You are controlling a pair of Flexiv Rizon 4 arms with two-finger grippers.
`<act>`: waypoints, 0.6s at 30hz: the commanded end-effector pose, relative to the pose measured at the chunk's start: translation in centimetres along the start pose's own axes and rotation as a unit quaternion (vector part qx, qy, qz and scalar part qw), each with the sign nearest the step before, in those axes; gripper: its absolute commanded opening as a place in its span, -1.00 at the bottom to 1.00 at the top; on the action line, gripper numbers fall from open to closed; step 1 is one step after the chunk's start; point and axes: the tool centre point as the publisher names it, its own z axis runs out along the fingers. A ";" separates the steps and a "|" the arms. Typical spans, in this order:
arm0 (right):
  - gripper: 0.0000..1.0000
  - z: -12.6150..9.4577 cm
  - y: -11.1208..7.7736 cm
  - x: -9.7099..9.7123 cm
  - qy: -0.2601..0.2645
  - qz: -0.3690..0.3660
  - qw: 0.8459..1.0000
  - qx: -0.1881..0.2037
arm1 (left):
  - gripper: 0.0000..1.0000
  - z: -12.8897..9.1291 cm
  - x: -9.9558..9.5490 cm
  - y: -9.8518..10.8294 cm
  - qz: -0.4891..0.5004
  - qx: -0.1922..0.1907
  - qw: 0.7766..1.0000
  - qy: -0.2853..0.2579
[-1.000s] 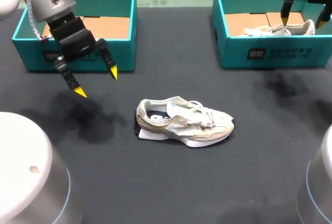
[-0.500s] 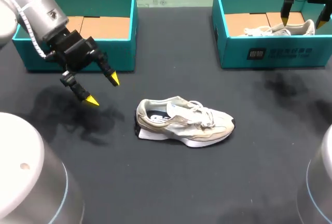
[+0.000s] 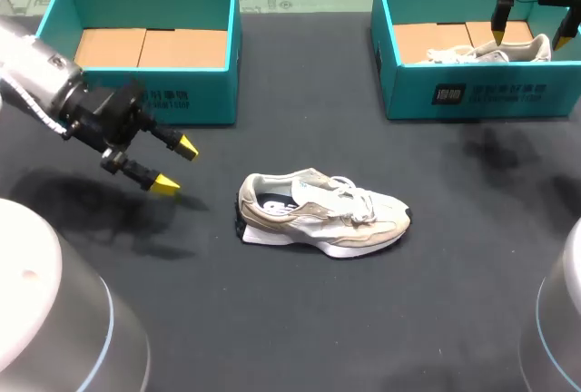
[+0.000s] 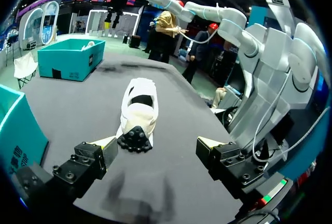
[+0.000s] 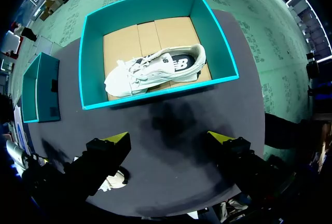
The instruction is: Take the shoe out of the shoebox, open the shoe tongue, remove and reinsert the insole, then place the shoe into the shoebox
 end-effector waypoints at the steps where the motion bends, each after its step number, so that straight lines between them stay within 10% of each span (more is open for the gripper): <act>1: 1.00 0.0 0.0 0.0 0.000 0.000 1.000 0.000 | 1.00 2.6 -0.5 2.5 0.008 0.070 0.997 -0.033; 18: 1.00 0.0 0.0 0.0 0.000 0.000 1.000 0.000 | 1.00 3.1 -0.8 2.8 0.037 0.114 0.993 -0.004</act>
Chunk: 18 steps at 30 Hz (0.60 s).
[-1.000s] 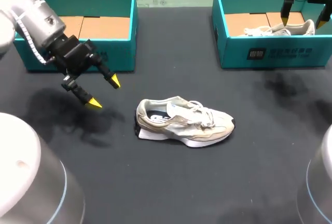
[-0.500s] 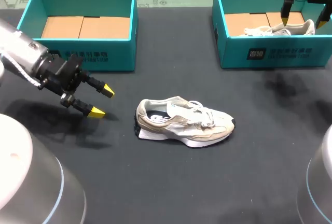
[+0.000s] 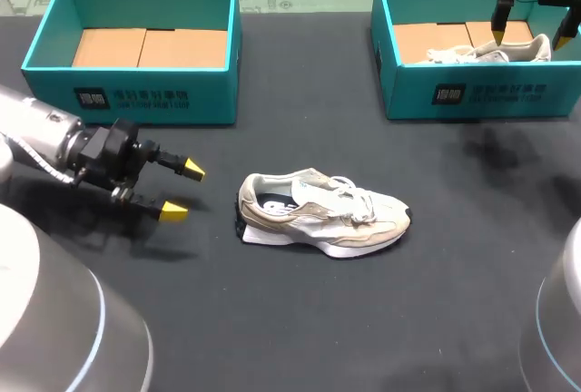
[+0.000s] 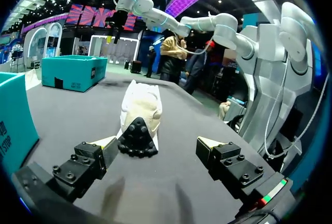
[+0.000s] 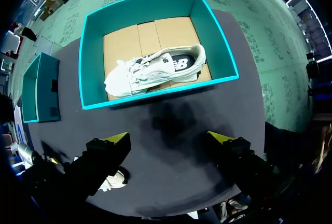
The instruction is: Take the shoe out of the shoebox, open the shoe tongue, remove and reinsert the insole, then place the shoe into the shoebox
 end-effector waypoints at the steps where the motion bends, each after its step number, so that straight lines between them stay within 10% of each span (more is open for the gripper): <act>1: 1.00 0.0 0.0 0.0 0.000 0.000 1.000 0.000 | 1.00 -0.1 -0.2 0.2 -0.003 0.001 1.000 0.012; 18: 1.00 0.0 0.0 0.0 0.000 0.000 1.000 0.000 | 1.00 -0.7 -2.5 4.5 0.016 0.038 0.999 -0.016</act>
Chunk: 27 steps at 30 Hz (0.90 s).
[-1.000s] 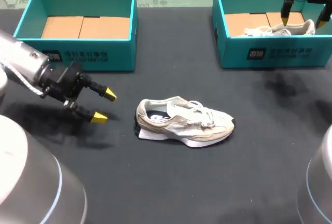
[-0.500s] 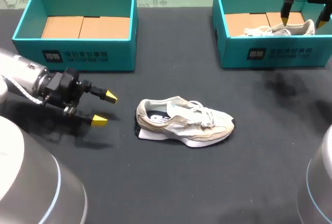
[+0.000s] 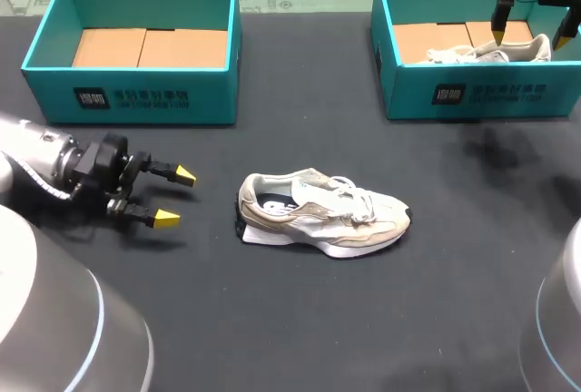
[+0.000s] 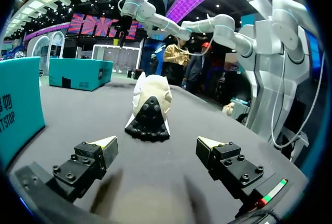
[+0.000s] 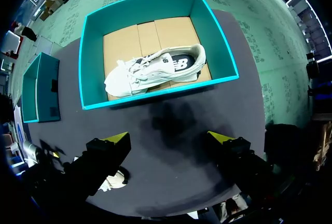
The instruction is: Take the shoe out of the shoebox, open the shoe tongue, remove and reinsert the insole, then place the shoe into the shoebox
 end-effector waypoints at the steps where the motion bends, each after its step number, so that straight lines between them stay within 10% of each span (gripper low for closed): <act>1: 1.00 0.0 0.0 0.0 0.000 0.000 1.000 0.000 | 1.00 0.1 -0.4 0.5 0.000 -0.001 1.000 0.000; 27: 1.00 0.0 0.0 0.0 0.000 0.000 1.000 0.000 | 1.00 4.1 -1.3 0.2 0.007 0.000 1.000 -0.028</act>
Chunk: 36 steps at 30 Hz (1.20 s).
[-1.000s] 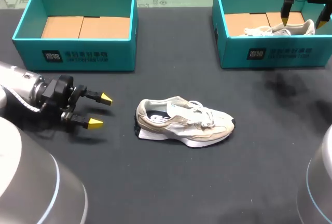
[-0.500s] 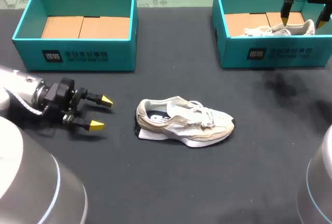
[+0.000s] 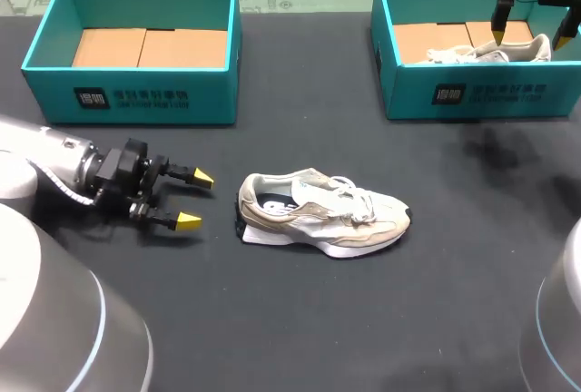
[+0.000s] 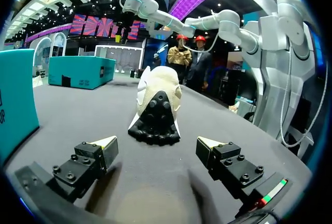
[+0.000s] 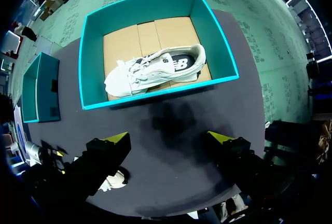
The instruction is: Take the shoe out of the shoebox, open the shoe tongue, remove and reinsert the insole, then place the shoe into the shoebox
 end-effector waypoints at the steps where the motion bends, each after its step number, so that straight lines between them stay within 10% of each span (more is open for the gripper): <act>1: 1.00 0.0 0.0 0.0 0.000 0.000 1.000 0.000 | 1.00 1.1 0.0 -0.3 0.002 0.002 1.000 -0.014; 36: 1.00 0.0 0.0 0.0 0.000 0.000 1.000 0.000 | 1.00 6.3 -0.7 -1.2 0.025 -0.011 1.000 -0.008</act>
